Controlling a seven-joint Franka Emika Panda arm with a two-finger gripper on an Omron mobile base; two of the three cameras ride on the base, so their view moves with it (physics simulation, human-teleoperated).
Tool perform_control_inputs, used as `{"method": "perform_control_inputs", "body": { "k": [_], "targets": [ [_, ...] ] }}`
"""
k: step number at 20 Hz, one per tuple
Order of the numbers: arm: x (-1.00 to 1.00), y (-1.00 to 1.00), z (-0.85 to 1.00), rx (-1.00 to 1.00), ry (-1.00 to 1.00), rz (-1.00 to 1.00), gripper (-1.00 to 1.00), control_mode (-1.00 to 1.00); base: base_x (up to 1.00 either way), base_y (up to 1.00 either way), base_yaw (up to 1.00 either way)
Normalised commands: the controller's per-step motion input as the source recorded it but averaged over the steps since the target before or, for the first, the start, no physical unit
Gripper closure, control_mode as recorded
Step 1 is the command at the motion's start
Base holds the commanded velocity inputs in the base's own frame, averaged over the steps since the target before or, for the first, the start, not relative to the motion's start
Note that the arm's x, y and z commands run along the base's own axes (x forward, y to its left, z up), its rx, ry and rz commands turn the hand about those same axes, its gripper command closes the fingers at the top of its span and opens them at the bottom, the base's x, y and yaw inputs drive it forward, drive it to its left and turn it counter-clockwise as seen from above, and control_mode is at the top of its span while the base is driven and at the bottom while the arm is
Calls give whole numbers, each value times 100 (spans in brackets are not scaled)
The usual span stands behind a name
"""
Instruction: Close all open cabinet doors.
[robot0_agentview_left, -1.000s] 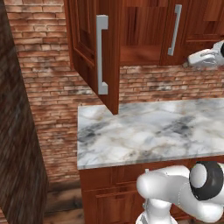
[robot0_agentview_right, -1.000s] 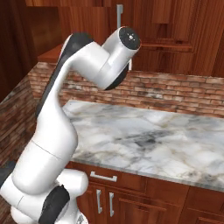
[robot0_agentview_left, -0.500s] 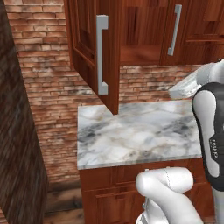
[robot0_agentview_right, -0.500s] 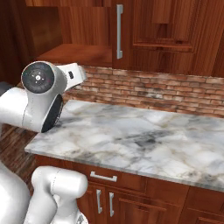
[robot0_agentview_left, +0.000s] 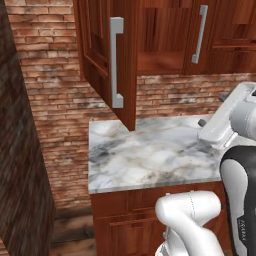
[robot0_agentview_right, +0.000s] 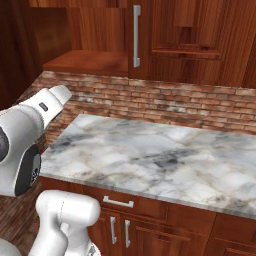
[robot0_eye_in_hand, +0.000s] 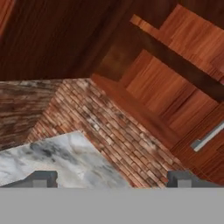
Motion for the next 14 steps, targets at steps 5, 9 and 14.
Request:
{"method": "perform_control_inputs", "body": {
  "k": [5, 9, 14],
  "targets": [
    [-51, 37, 15, -31, -19, 5, -100, -100, 0, 0, 0],
    [-62, 38, 19, -31, -24, 1, -100, -100, 0, 0, 0],
    [-78, 37, 17, -30, -25, 0, -100, -100, 0, 0, 0]
  ]
}}
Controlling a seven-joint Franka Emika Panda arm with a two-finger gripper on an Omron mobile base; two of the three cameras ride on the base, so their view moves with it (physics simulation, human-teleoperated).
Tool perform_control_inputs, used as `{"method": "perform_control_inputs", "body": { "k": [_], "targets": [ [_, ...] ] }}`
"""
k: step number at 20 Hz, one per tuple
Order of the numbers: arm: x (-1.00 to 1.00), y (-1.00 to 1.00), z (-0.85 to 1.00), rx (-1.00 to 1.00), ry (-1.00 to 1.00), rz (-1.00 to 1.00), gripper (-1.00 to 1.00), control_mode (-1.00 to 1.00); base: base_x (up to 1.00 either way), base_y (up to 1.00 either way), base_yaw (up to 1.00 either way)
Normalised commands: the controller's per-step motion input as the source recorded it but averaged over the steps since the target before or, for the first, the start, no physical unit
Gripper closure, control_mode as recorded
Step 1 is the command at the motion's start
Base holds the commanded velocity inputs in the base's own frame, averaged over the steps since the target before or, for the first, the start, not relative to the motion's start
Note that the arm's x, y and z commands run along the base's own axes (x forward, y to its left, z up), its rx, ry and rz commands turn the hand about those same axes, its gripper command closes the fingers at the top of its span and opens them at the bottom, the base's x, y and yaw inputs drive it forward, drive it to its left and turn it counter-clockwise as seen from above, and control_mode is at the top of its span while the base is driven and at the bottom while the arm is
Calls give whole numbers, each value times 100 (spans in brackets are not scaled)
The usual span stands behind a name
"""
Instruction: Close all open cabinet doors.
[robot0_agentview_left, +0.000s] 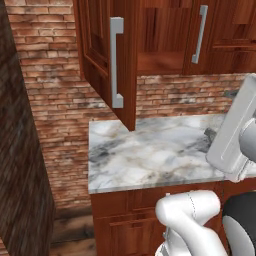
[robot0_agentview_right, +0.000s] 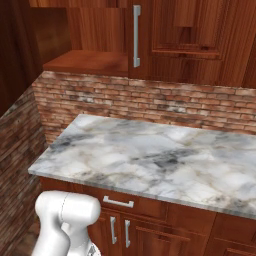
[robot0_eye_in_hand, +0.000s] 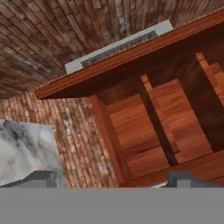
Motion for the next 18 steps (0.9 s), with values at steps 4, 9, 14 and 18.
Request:
{"method": "perform_control_inputs", "body": {
  "k": [4, 9, 14, 18],
  "targets": [
    [-62, 51, 1, -28, -17, 0, -100, -100, 0, 0, 0],
    [-20, 70, -9, -26, -4, 0, -100, -100, 0, 0, 0],
    [0, 76, -21, -22, 0, 0, -100, -100, 0, 0, 0],
    [0, 73, -14, -19, 0, 0, -100, -100, 0, 0, 0]
  ]
}}
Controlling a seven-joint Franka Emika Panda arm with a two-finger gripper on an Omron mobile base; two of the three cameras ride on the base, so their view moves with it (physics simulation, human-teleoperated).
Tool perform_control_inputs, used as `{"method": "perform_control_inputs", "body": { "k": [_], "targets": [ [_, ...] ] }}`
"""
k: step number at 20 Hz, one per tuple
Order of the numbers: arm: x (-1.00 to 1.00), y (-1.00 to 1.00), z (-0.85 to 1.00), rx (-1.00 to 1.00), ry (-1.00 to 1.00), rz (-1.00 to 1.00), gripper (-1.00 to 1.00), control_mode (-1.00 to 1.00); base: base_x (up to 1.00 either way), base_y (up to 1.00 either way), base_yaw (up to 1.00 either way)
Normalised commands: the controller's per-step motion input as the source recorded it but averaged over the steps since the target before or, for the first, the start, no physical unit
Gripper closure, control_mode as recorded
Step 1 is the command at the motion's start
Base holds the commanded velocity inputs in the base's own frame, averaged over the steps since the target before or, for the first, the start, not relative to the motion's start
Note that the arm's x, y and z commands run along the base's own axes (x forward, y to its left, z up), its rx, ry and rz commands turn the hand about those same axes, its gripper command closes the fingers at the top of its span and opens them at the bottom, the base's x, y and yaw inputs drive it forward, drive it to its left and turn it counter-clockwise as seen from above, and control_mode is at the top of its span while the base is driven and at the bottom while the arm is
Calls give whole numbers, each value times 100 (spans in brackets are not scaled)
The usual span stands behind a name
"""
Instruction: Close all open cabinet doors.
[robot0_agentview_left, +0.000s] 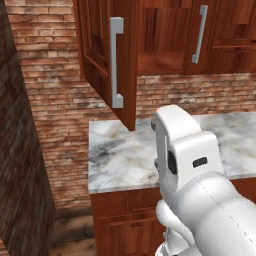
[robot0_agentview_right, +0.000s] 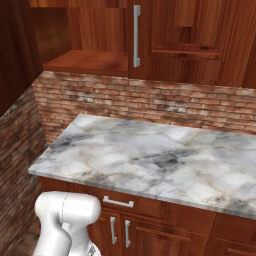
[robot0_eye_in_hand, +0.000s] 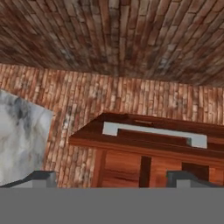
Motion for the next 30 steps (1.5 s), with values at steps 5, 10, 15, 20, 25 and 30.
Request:
{"method": "perform_control_inputs", "body": {
  "k": [5, 10, 15, 20, 25, 30],
  "targets": [
    [19, 54, -10, -15, 0, -2, -100, -100, 0, 0, 0],
    [68, 15, -5, -10, 0, -17, -100, -100, 0, 0, 0],
    [77, 0, -1, -7, 0, -18, -100, -100, 0, 0, 0],
    [78, 0, -3, -8, 0, -17, -100, -100, 0, 0, 0],
    [81, 11, -20, -8, 0, -17, -100, -100, 0, 0, 0],
    [69, 20, -20, -7, 0, -15, -100, -100, 0, 0, 0]
  ]
}}
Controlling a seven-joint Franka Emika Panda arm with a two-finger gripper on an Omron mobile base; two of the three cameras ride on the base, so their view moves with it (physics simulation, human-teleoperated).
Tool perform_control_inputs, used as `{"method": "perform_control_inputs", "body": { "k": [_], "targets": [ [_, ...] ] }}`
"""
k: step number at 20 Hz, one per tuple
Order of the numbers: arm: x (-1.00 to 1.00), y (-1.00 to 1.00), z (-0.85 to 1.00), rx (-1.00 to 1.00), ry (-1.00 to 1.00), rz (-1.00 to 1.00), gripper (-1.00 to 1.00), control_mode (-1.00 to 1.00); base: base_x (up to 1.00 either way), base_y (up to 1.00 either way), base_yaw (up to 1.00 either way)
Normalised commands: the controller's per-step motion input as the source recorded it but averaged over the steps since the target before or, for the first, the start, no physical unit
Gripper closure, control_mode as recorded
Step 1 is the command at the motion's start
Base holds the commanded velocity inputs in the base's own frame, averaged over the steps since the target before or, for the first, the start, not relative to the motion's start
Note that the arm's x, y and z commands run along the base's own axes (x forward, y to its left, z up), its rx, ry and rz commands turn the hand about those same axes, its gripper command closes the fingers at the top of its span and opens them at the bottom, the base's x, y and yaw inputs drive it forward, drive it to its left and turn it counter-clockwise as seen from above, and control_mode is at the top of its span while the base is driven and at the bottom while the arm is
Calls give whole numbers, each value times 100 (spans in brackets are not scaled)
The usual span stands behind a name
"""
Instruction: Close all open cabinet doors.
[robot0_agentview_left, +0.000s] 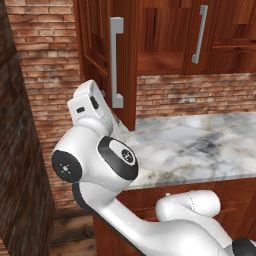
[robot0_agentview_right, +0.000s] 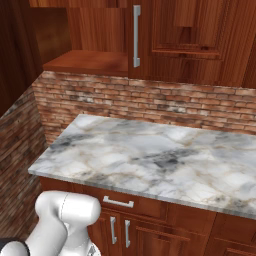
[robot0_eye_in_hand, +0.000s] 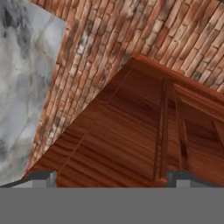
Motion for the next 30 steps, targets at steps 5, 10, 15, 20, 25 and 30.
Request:
{"method": "perform_control_inputs", "body": {
  "k": [5, 10, 15, 20, 25, 30],
  "targets": [
    [42, 7, -4, -10, 0, -15, -100, -100, 0, 0, 0],
    [23, 0, 3, -14, -4, -12, -100, -100, 0, 0, 0],
    [12, -7, 6, -13, -3, -7, -100, -100, 0, 0, 0],
    [2, -34, 4, -9, -1, -1, -100, -100, 0, 0, 0],
    [0, -49, 4, -5, 0, 0, -100, -100, 0, 0, 0],
    [16, -62, 4, 0, 2, 0, -100, -100, 0, 0, 0]
  ]
}}
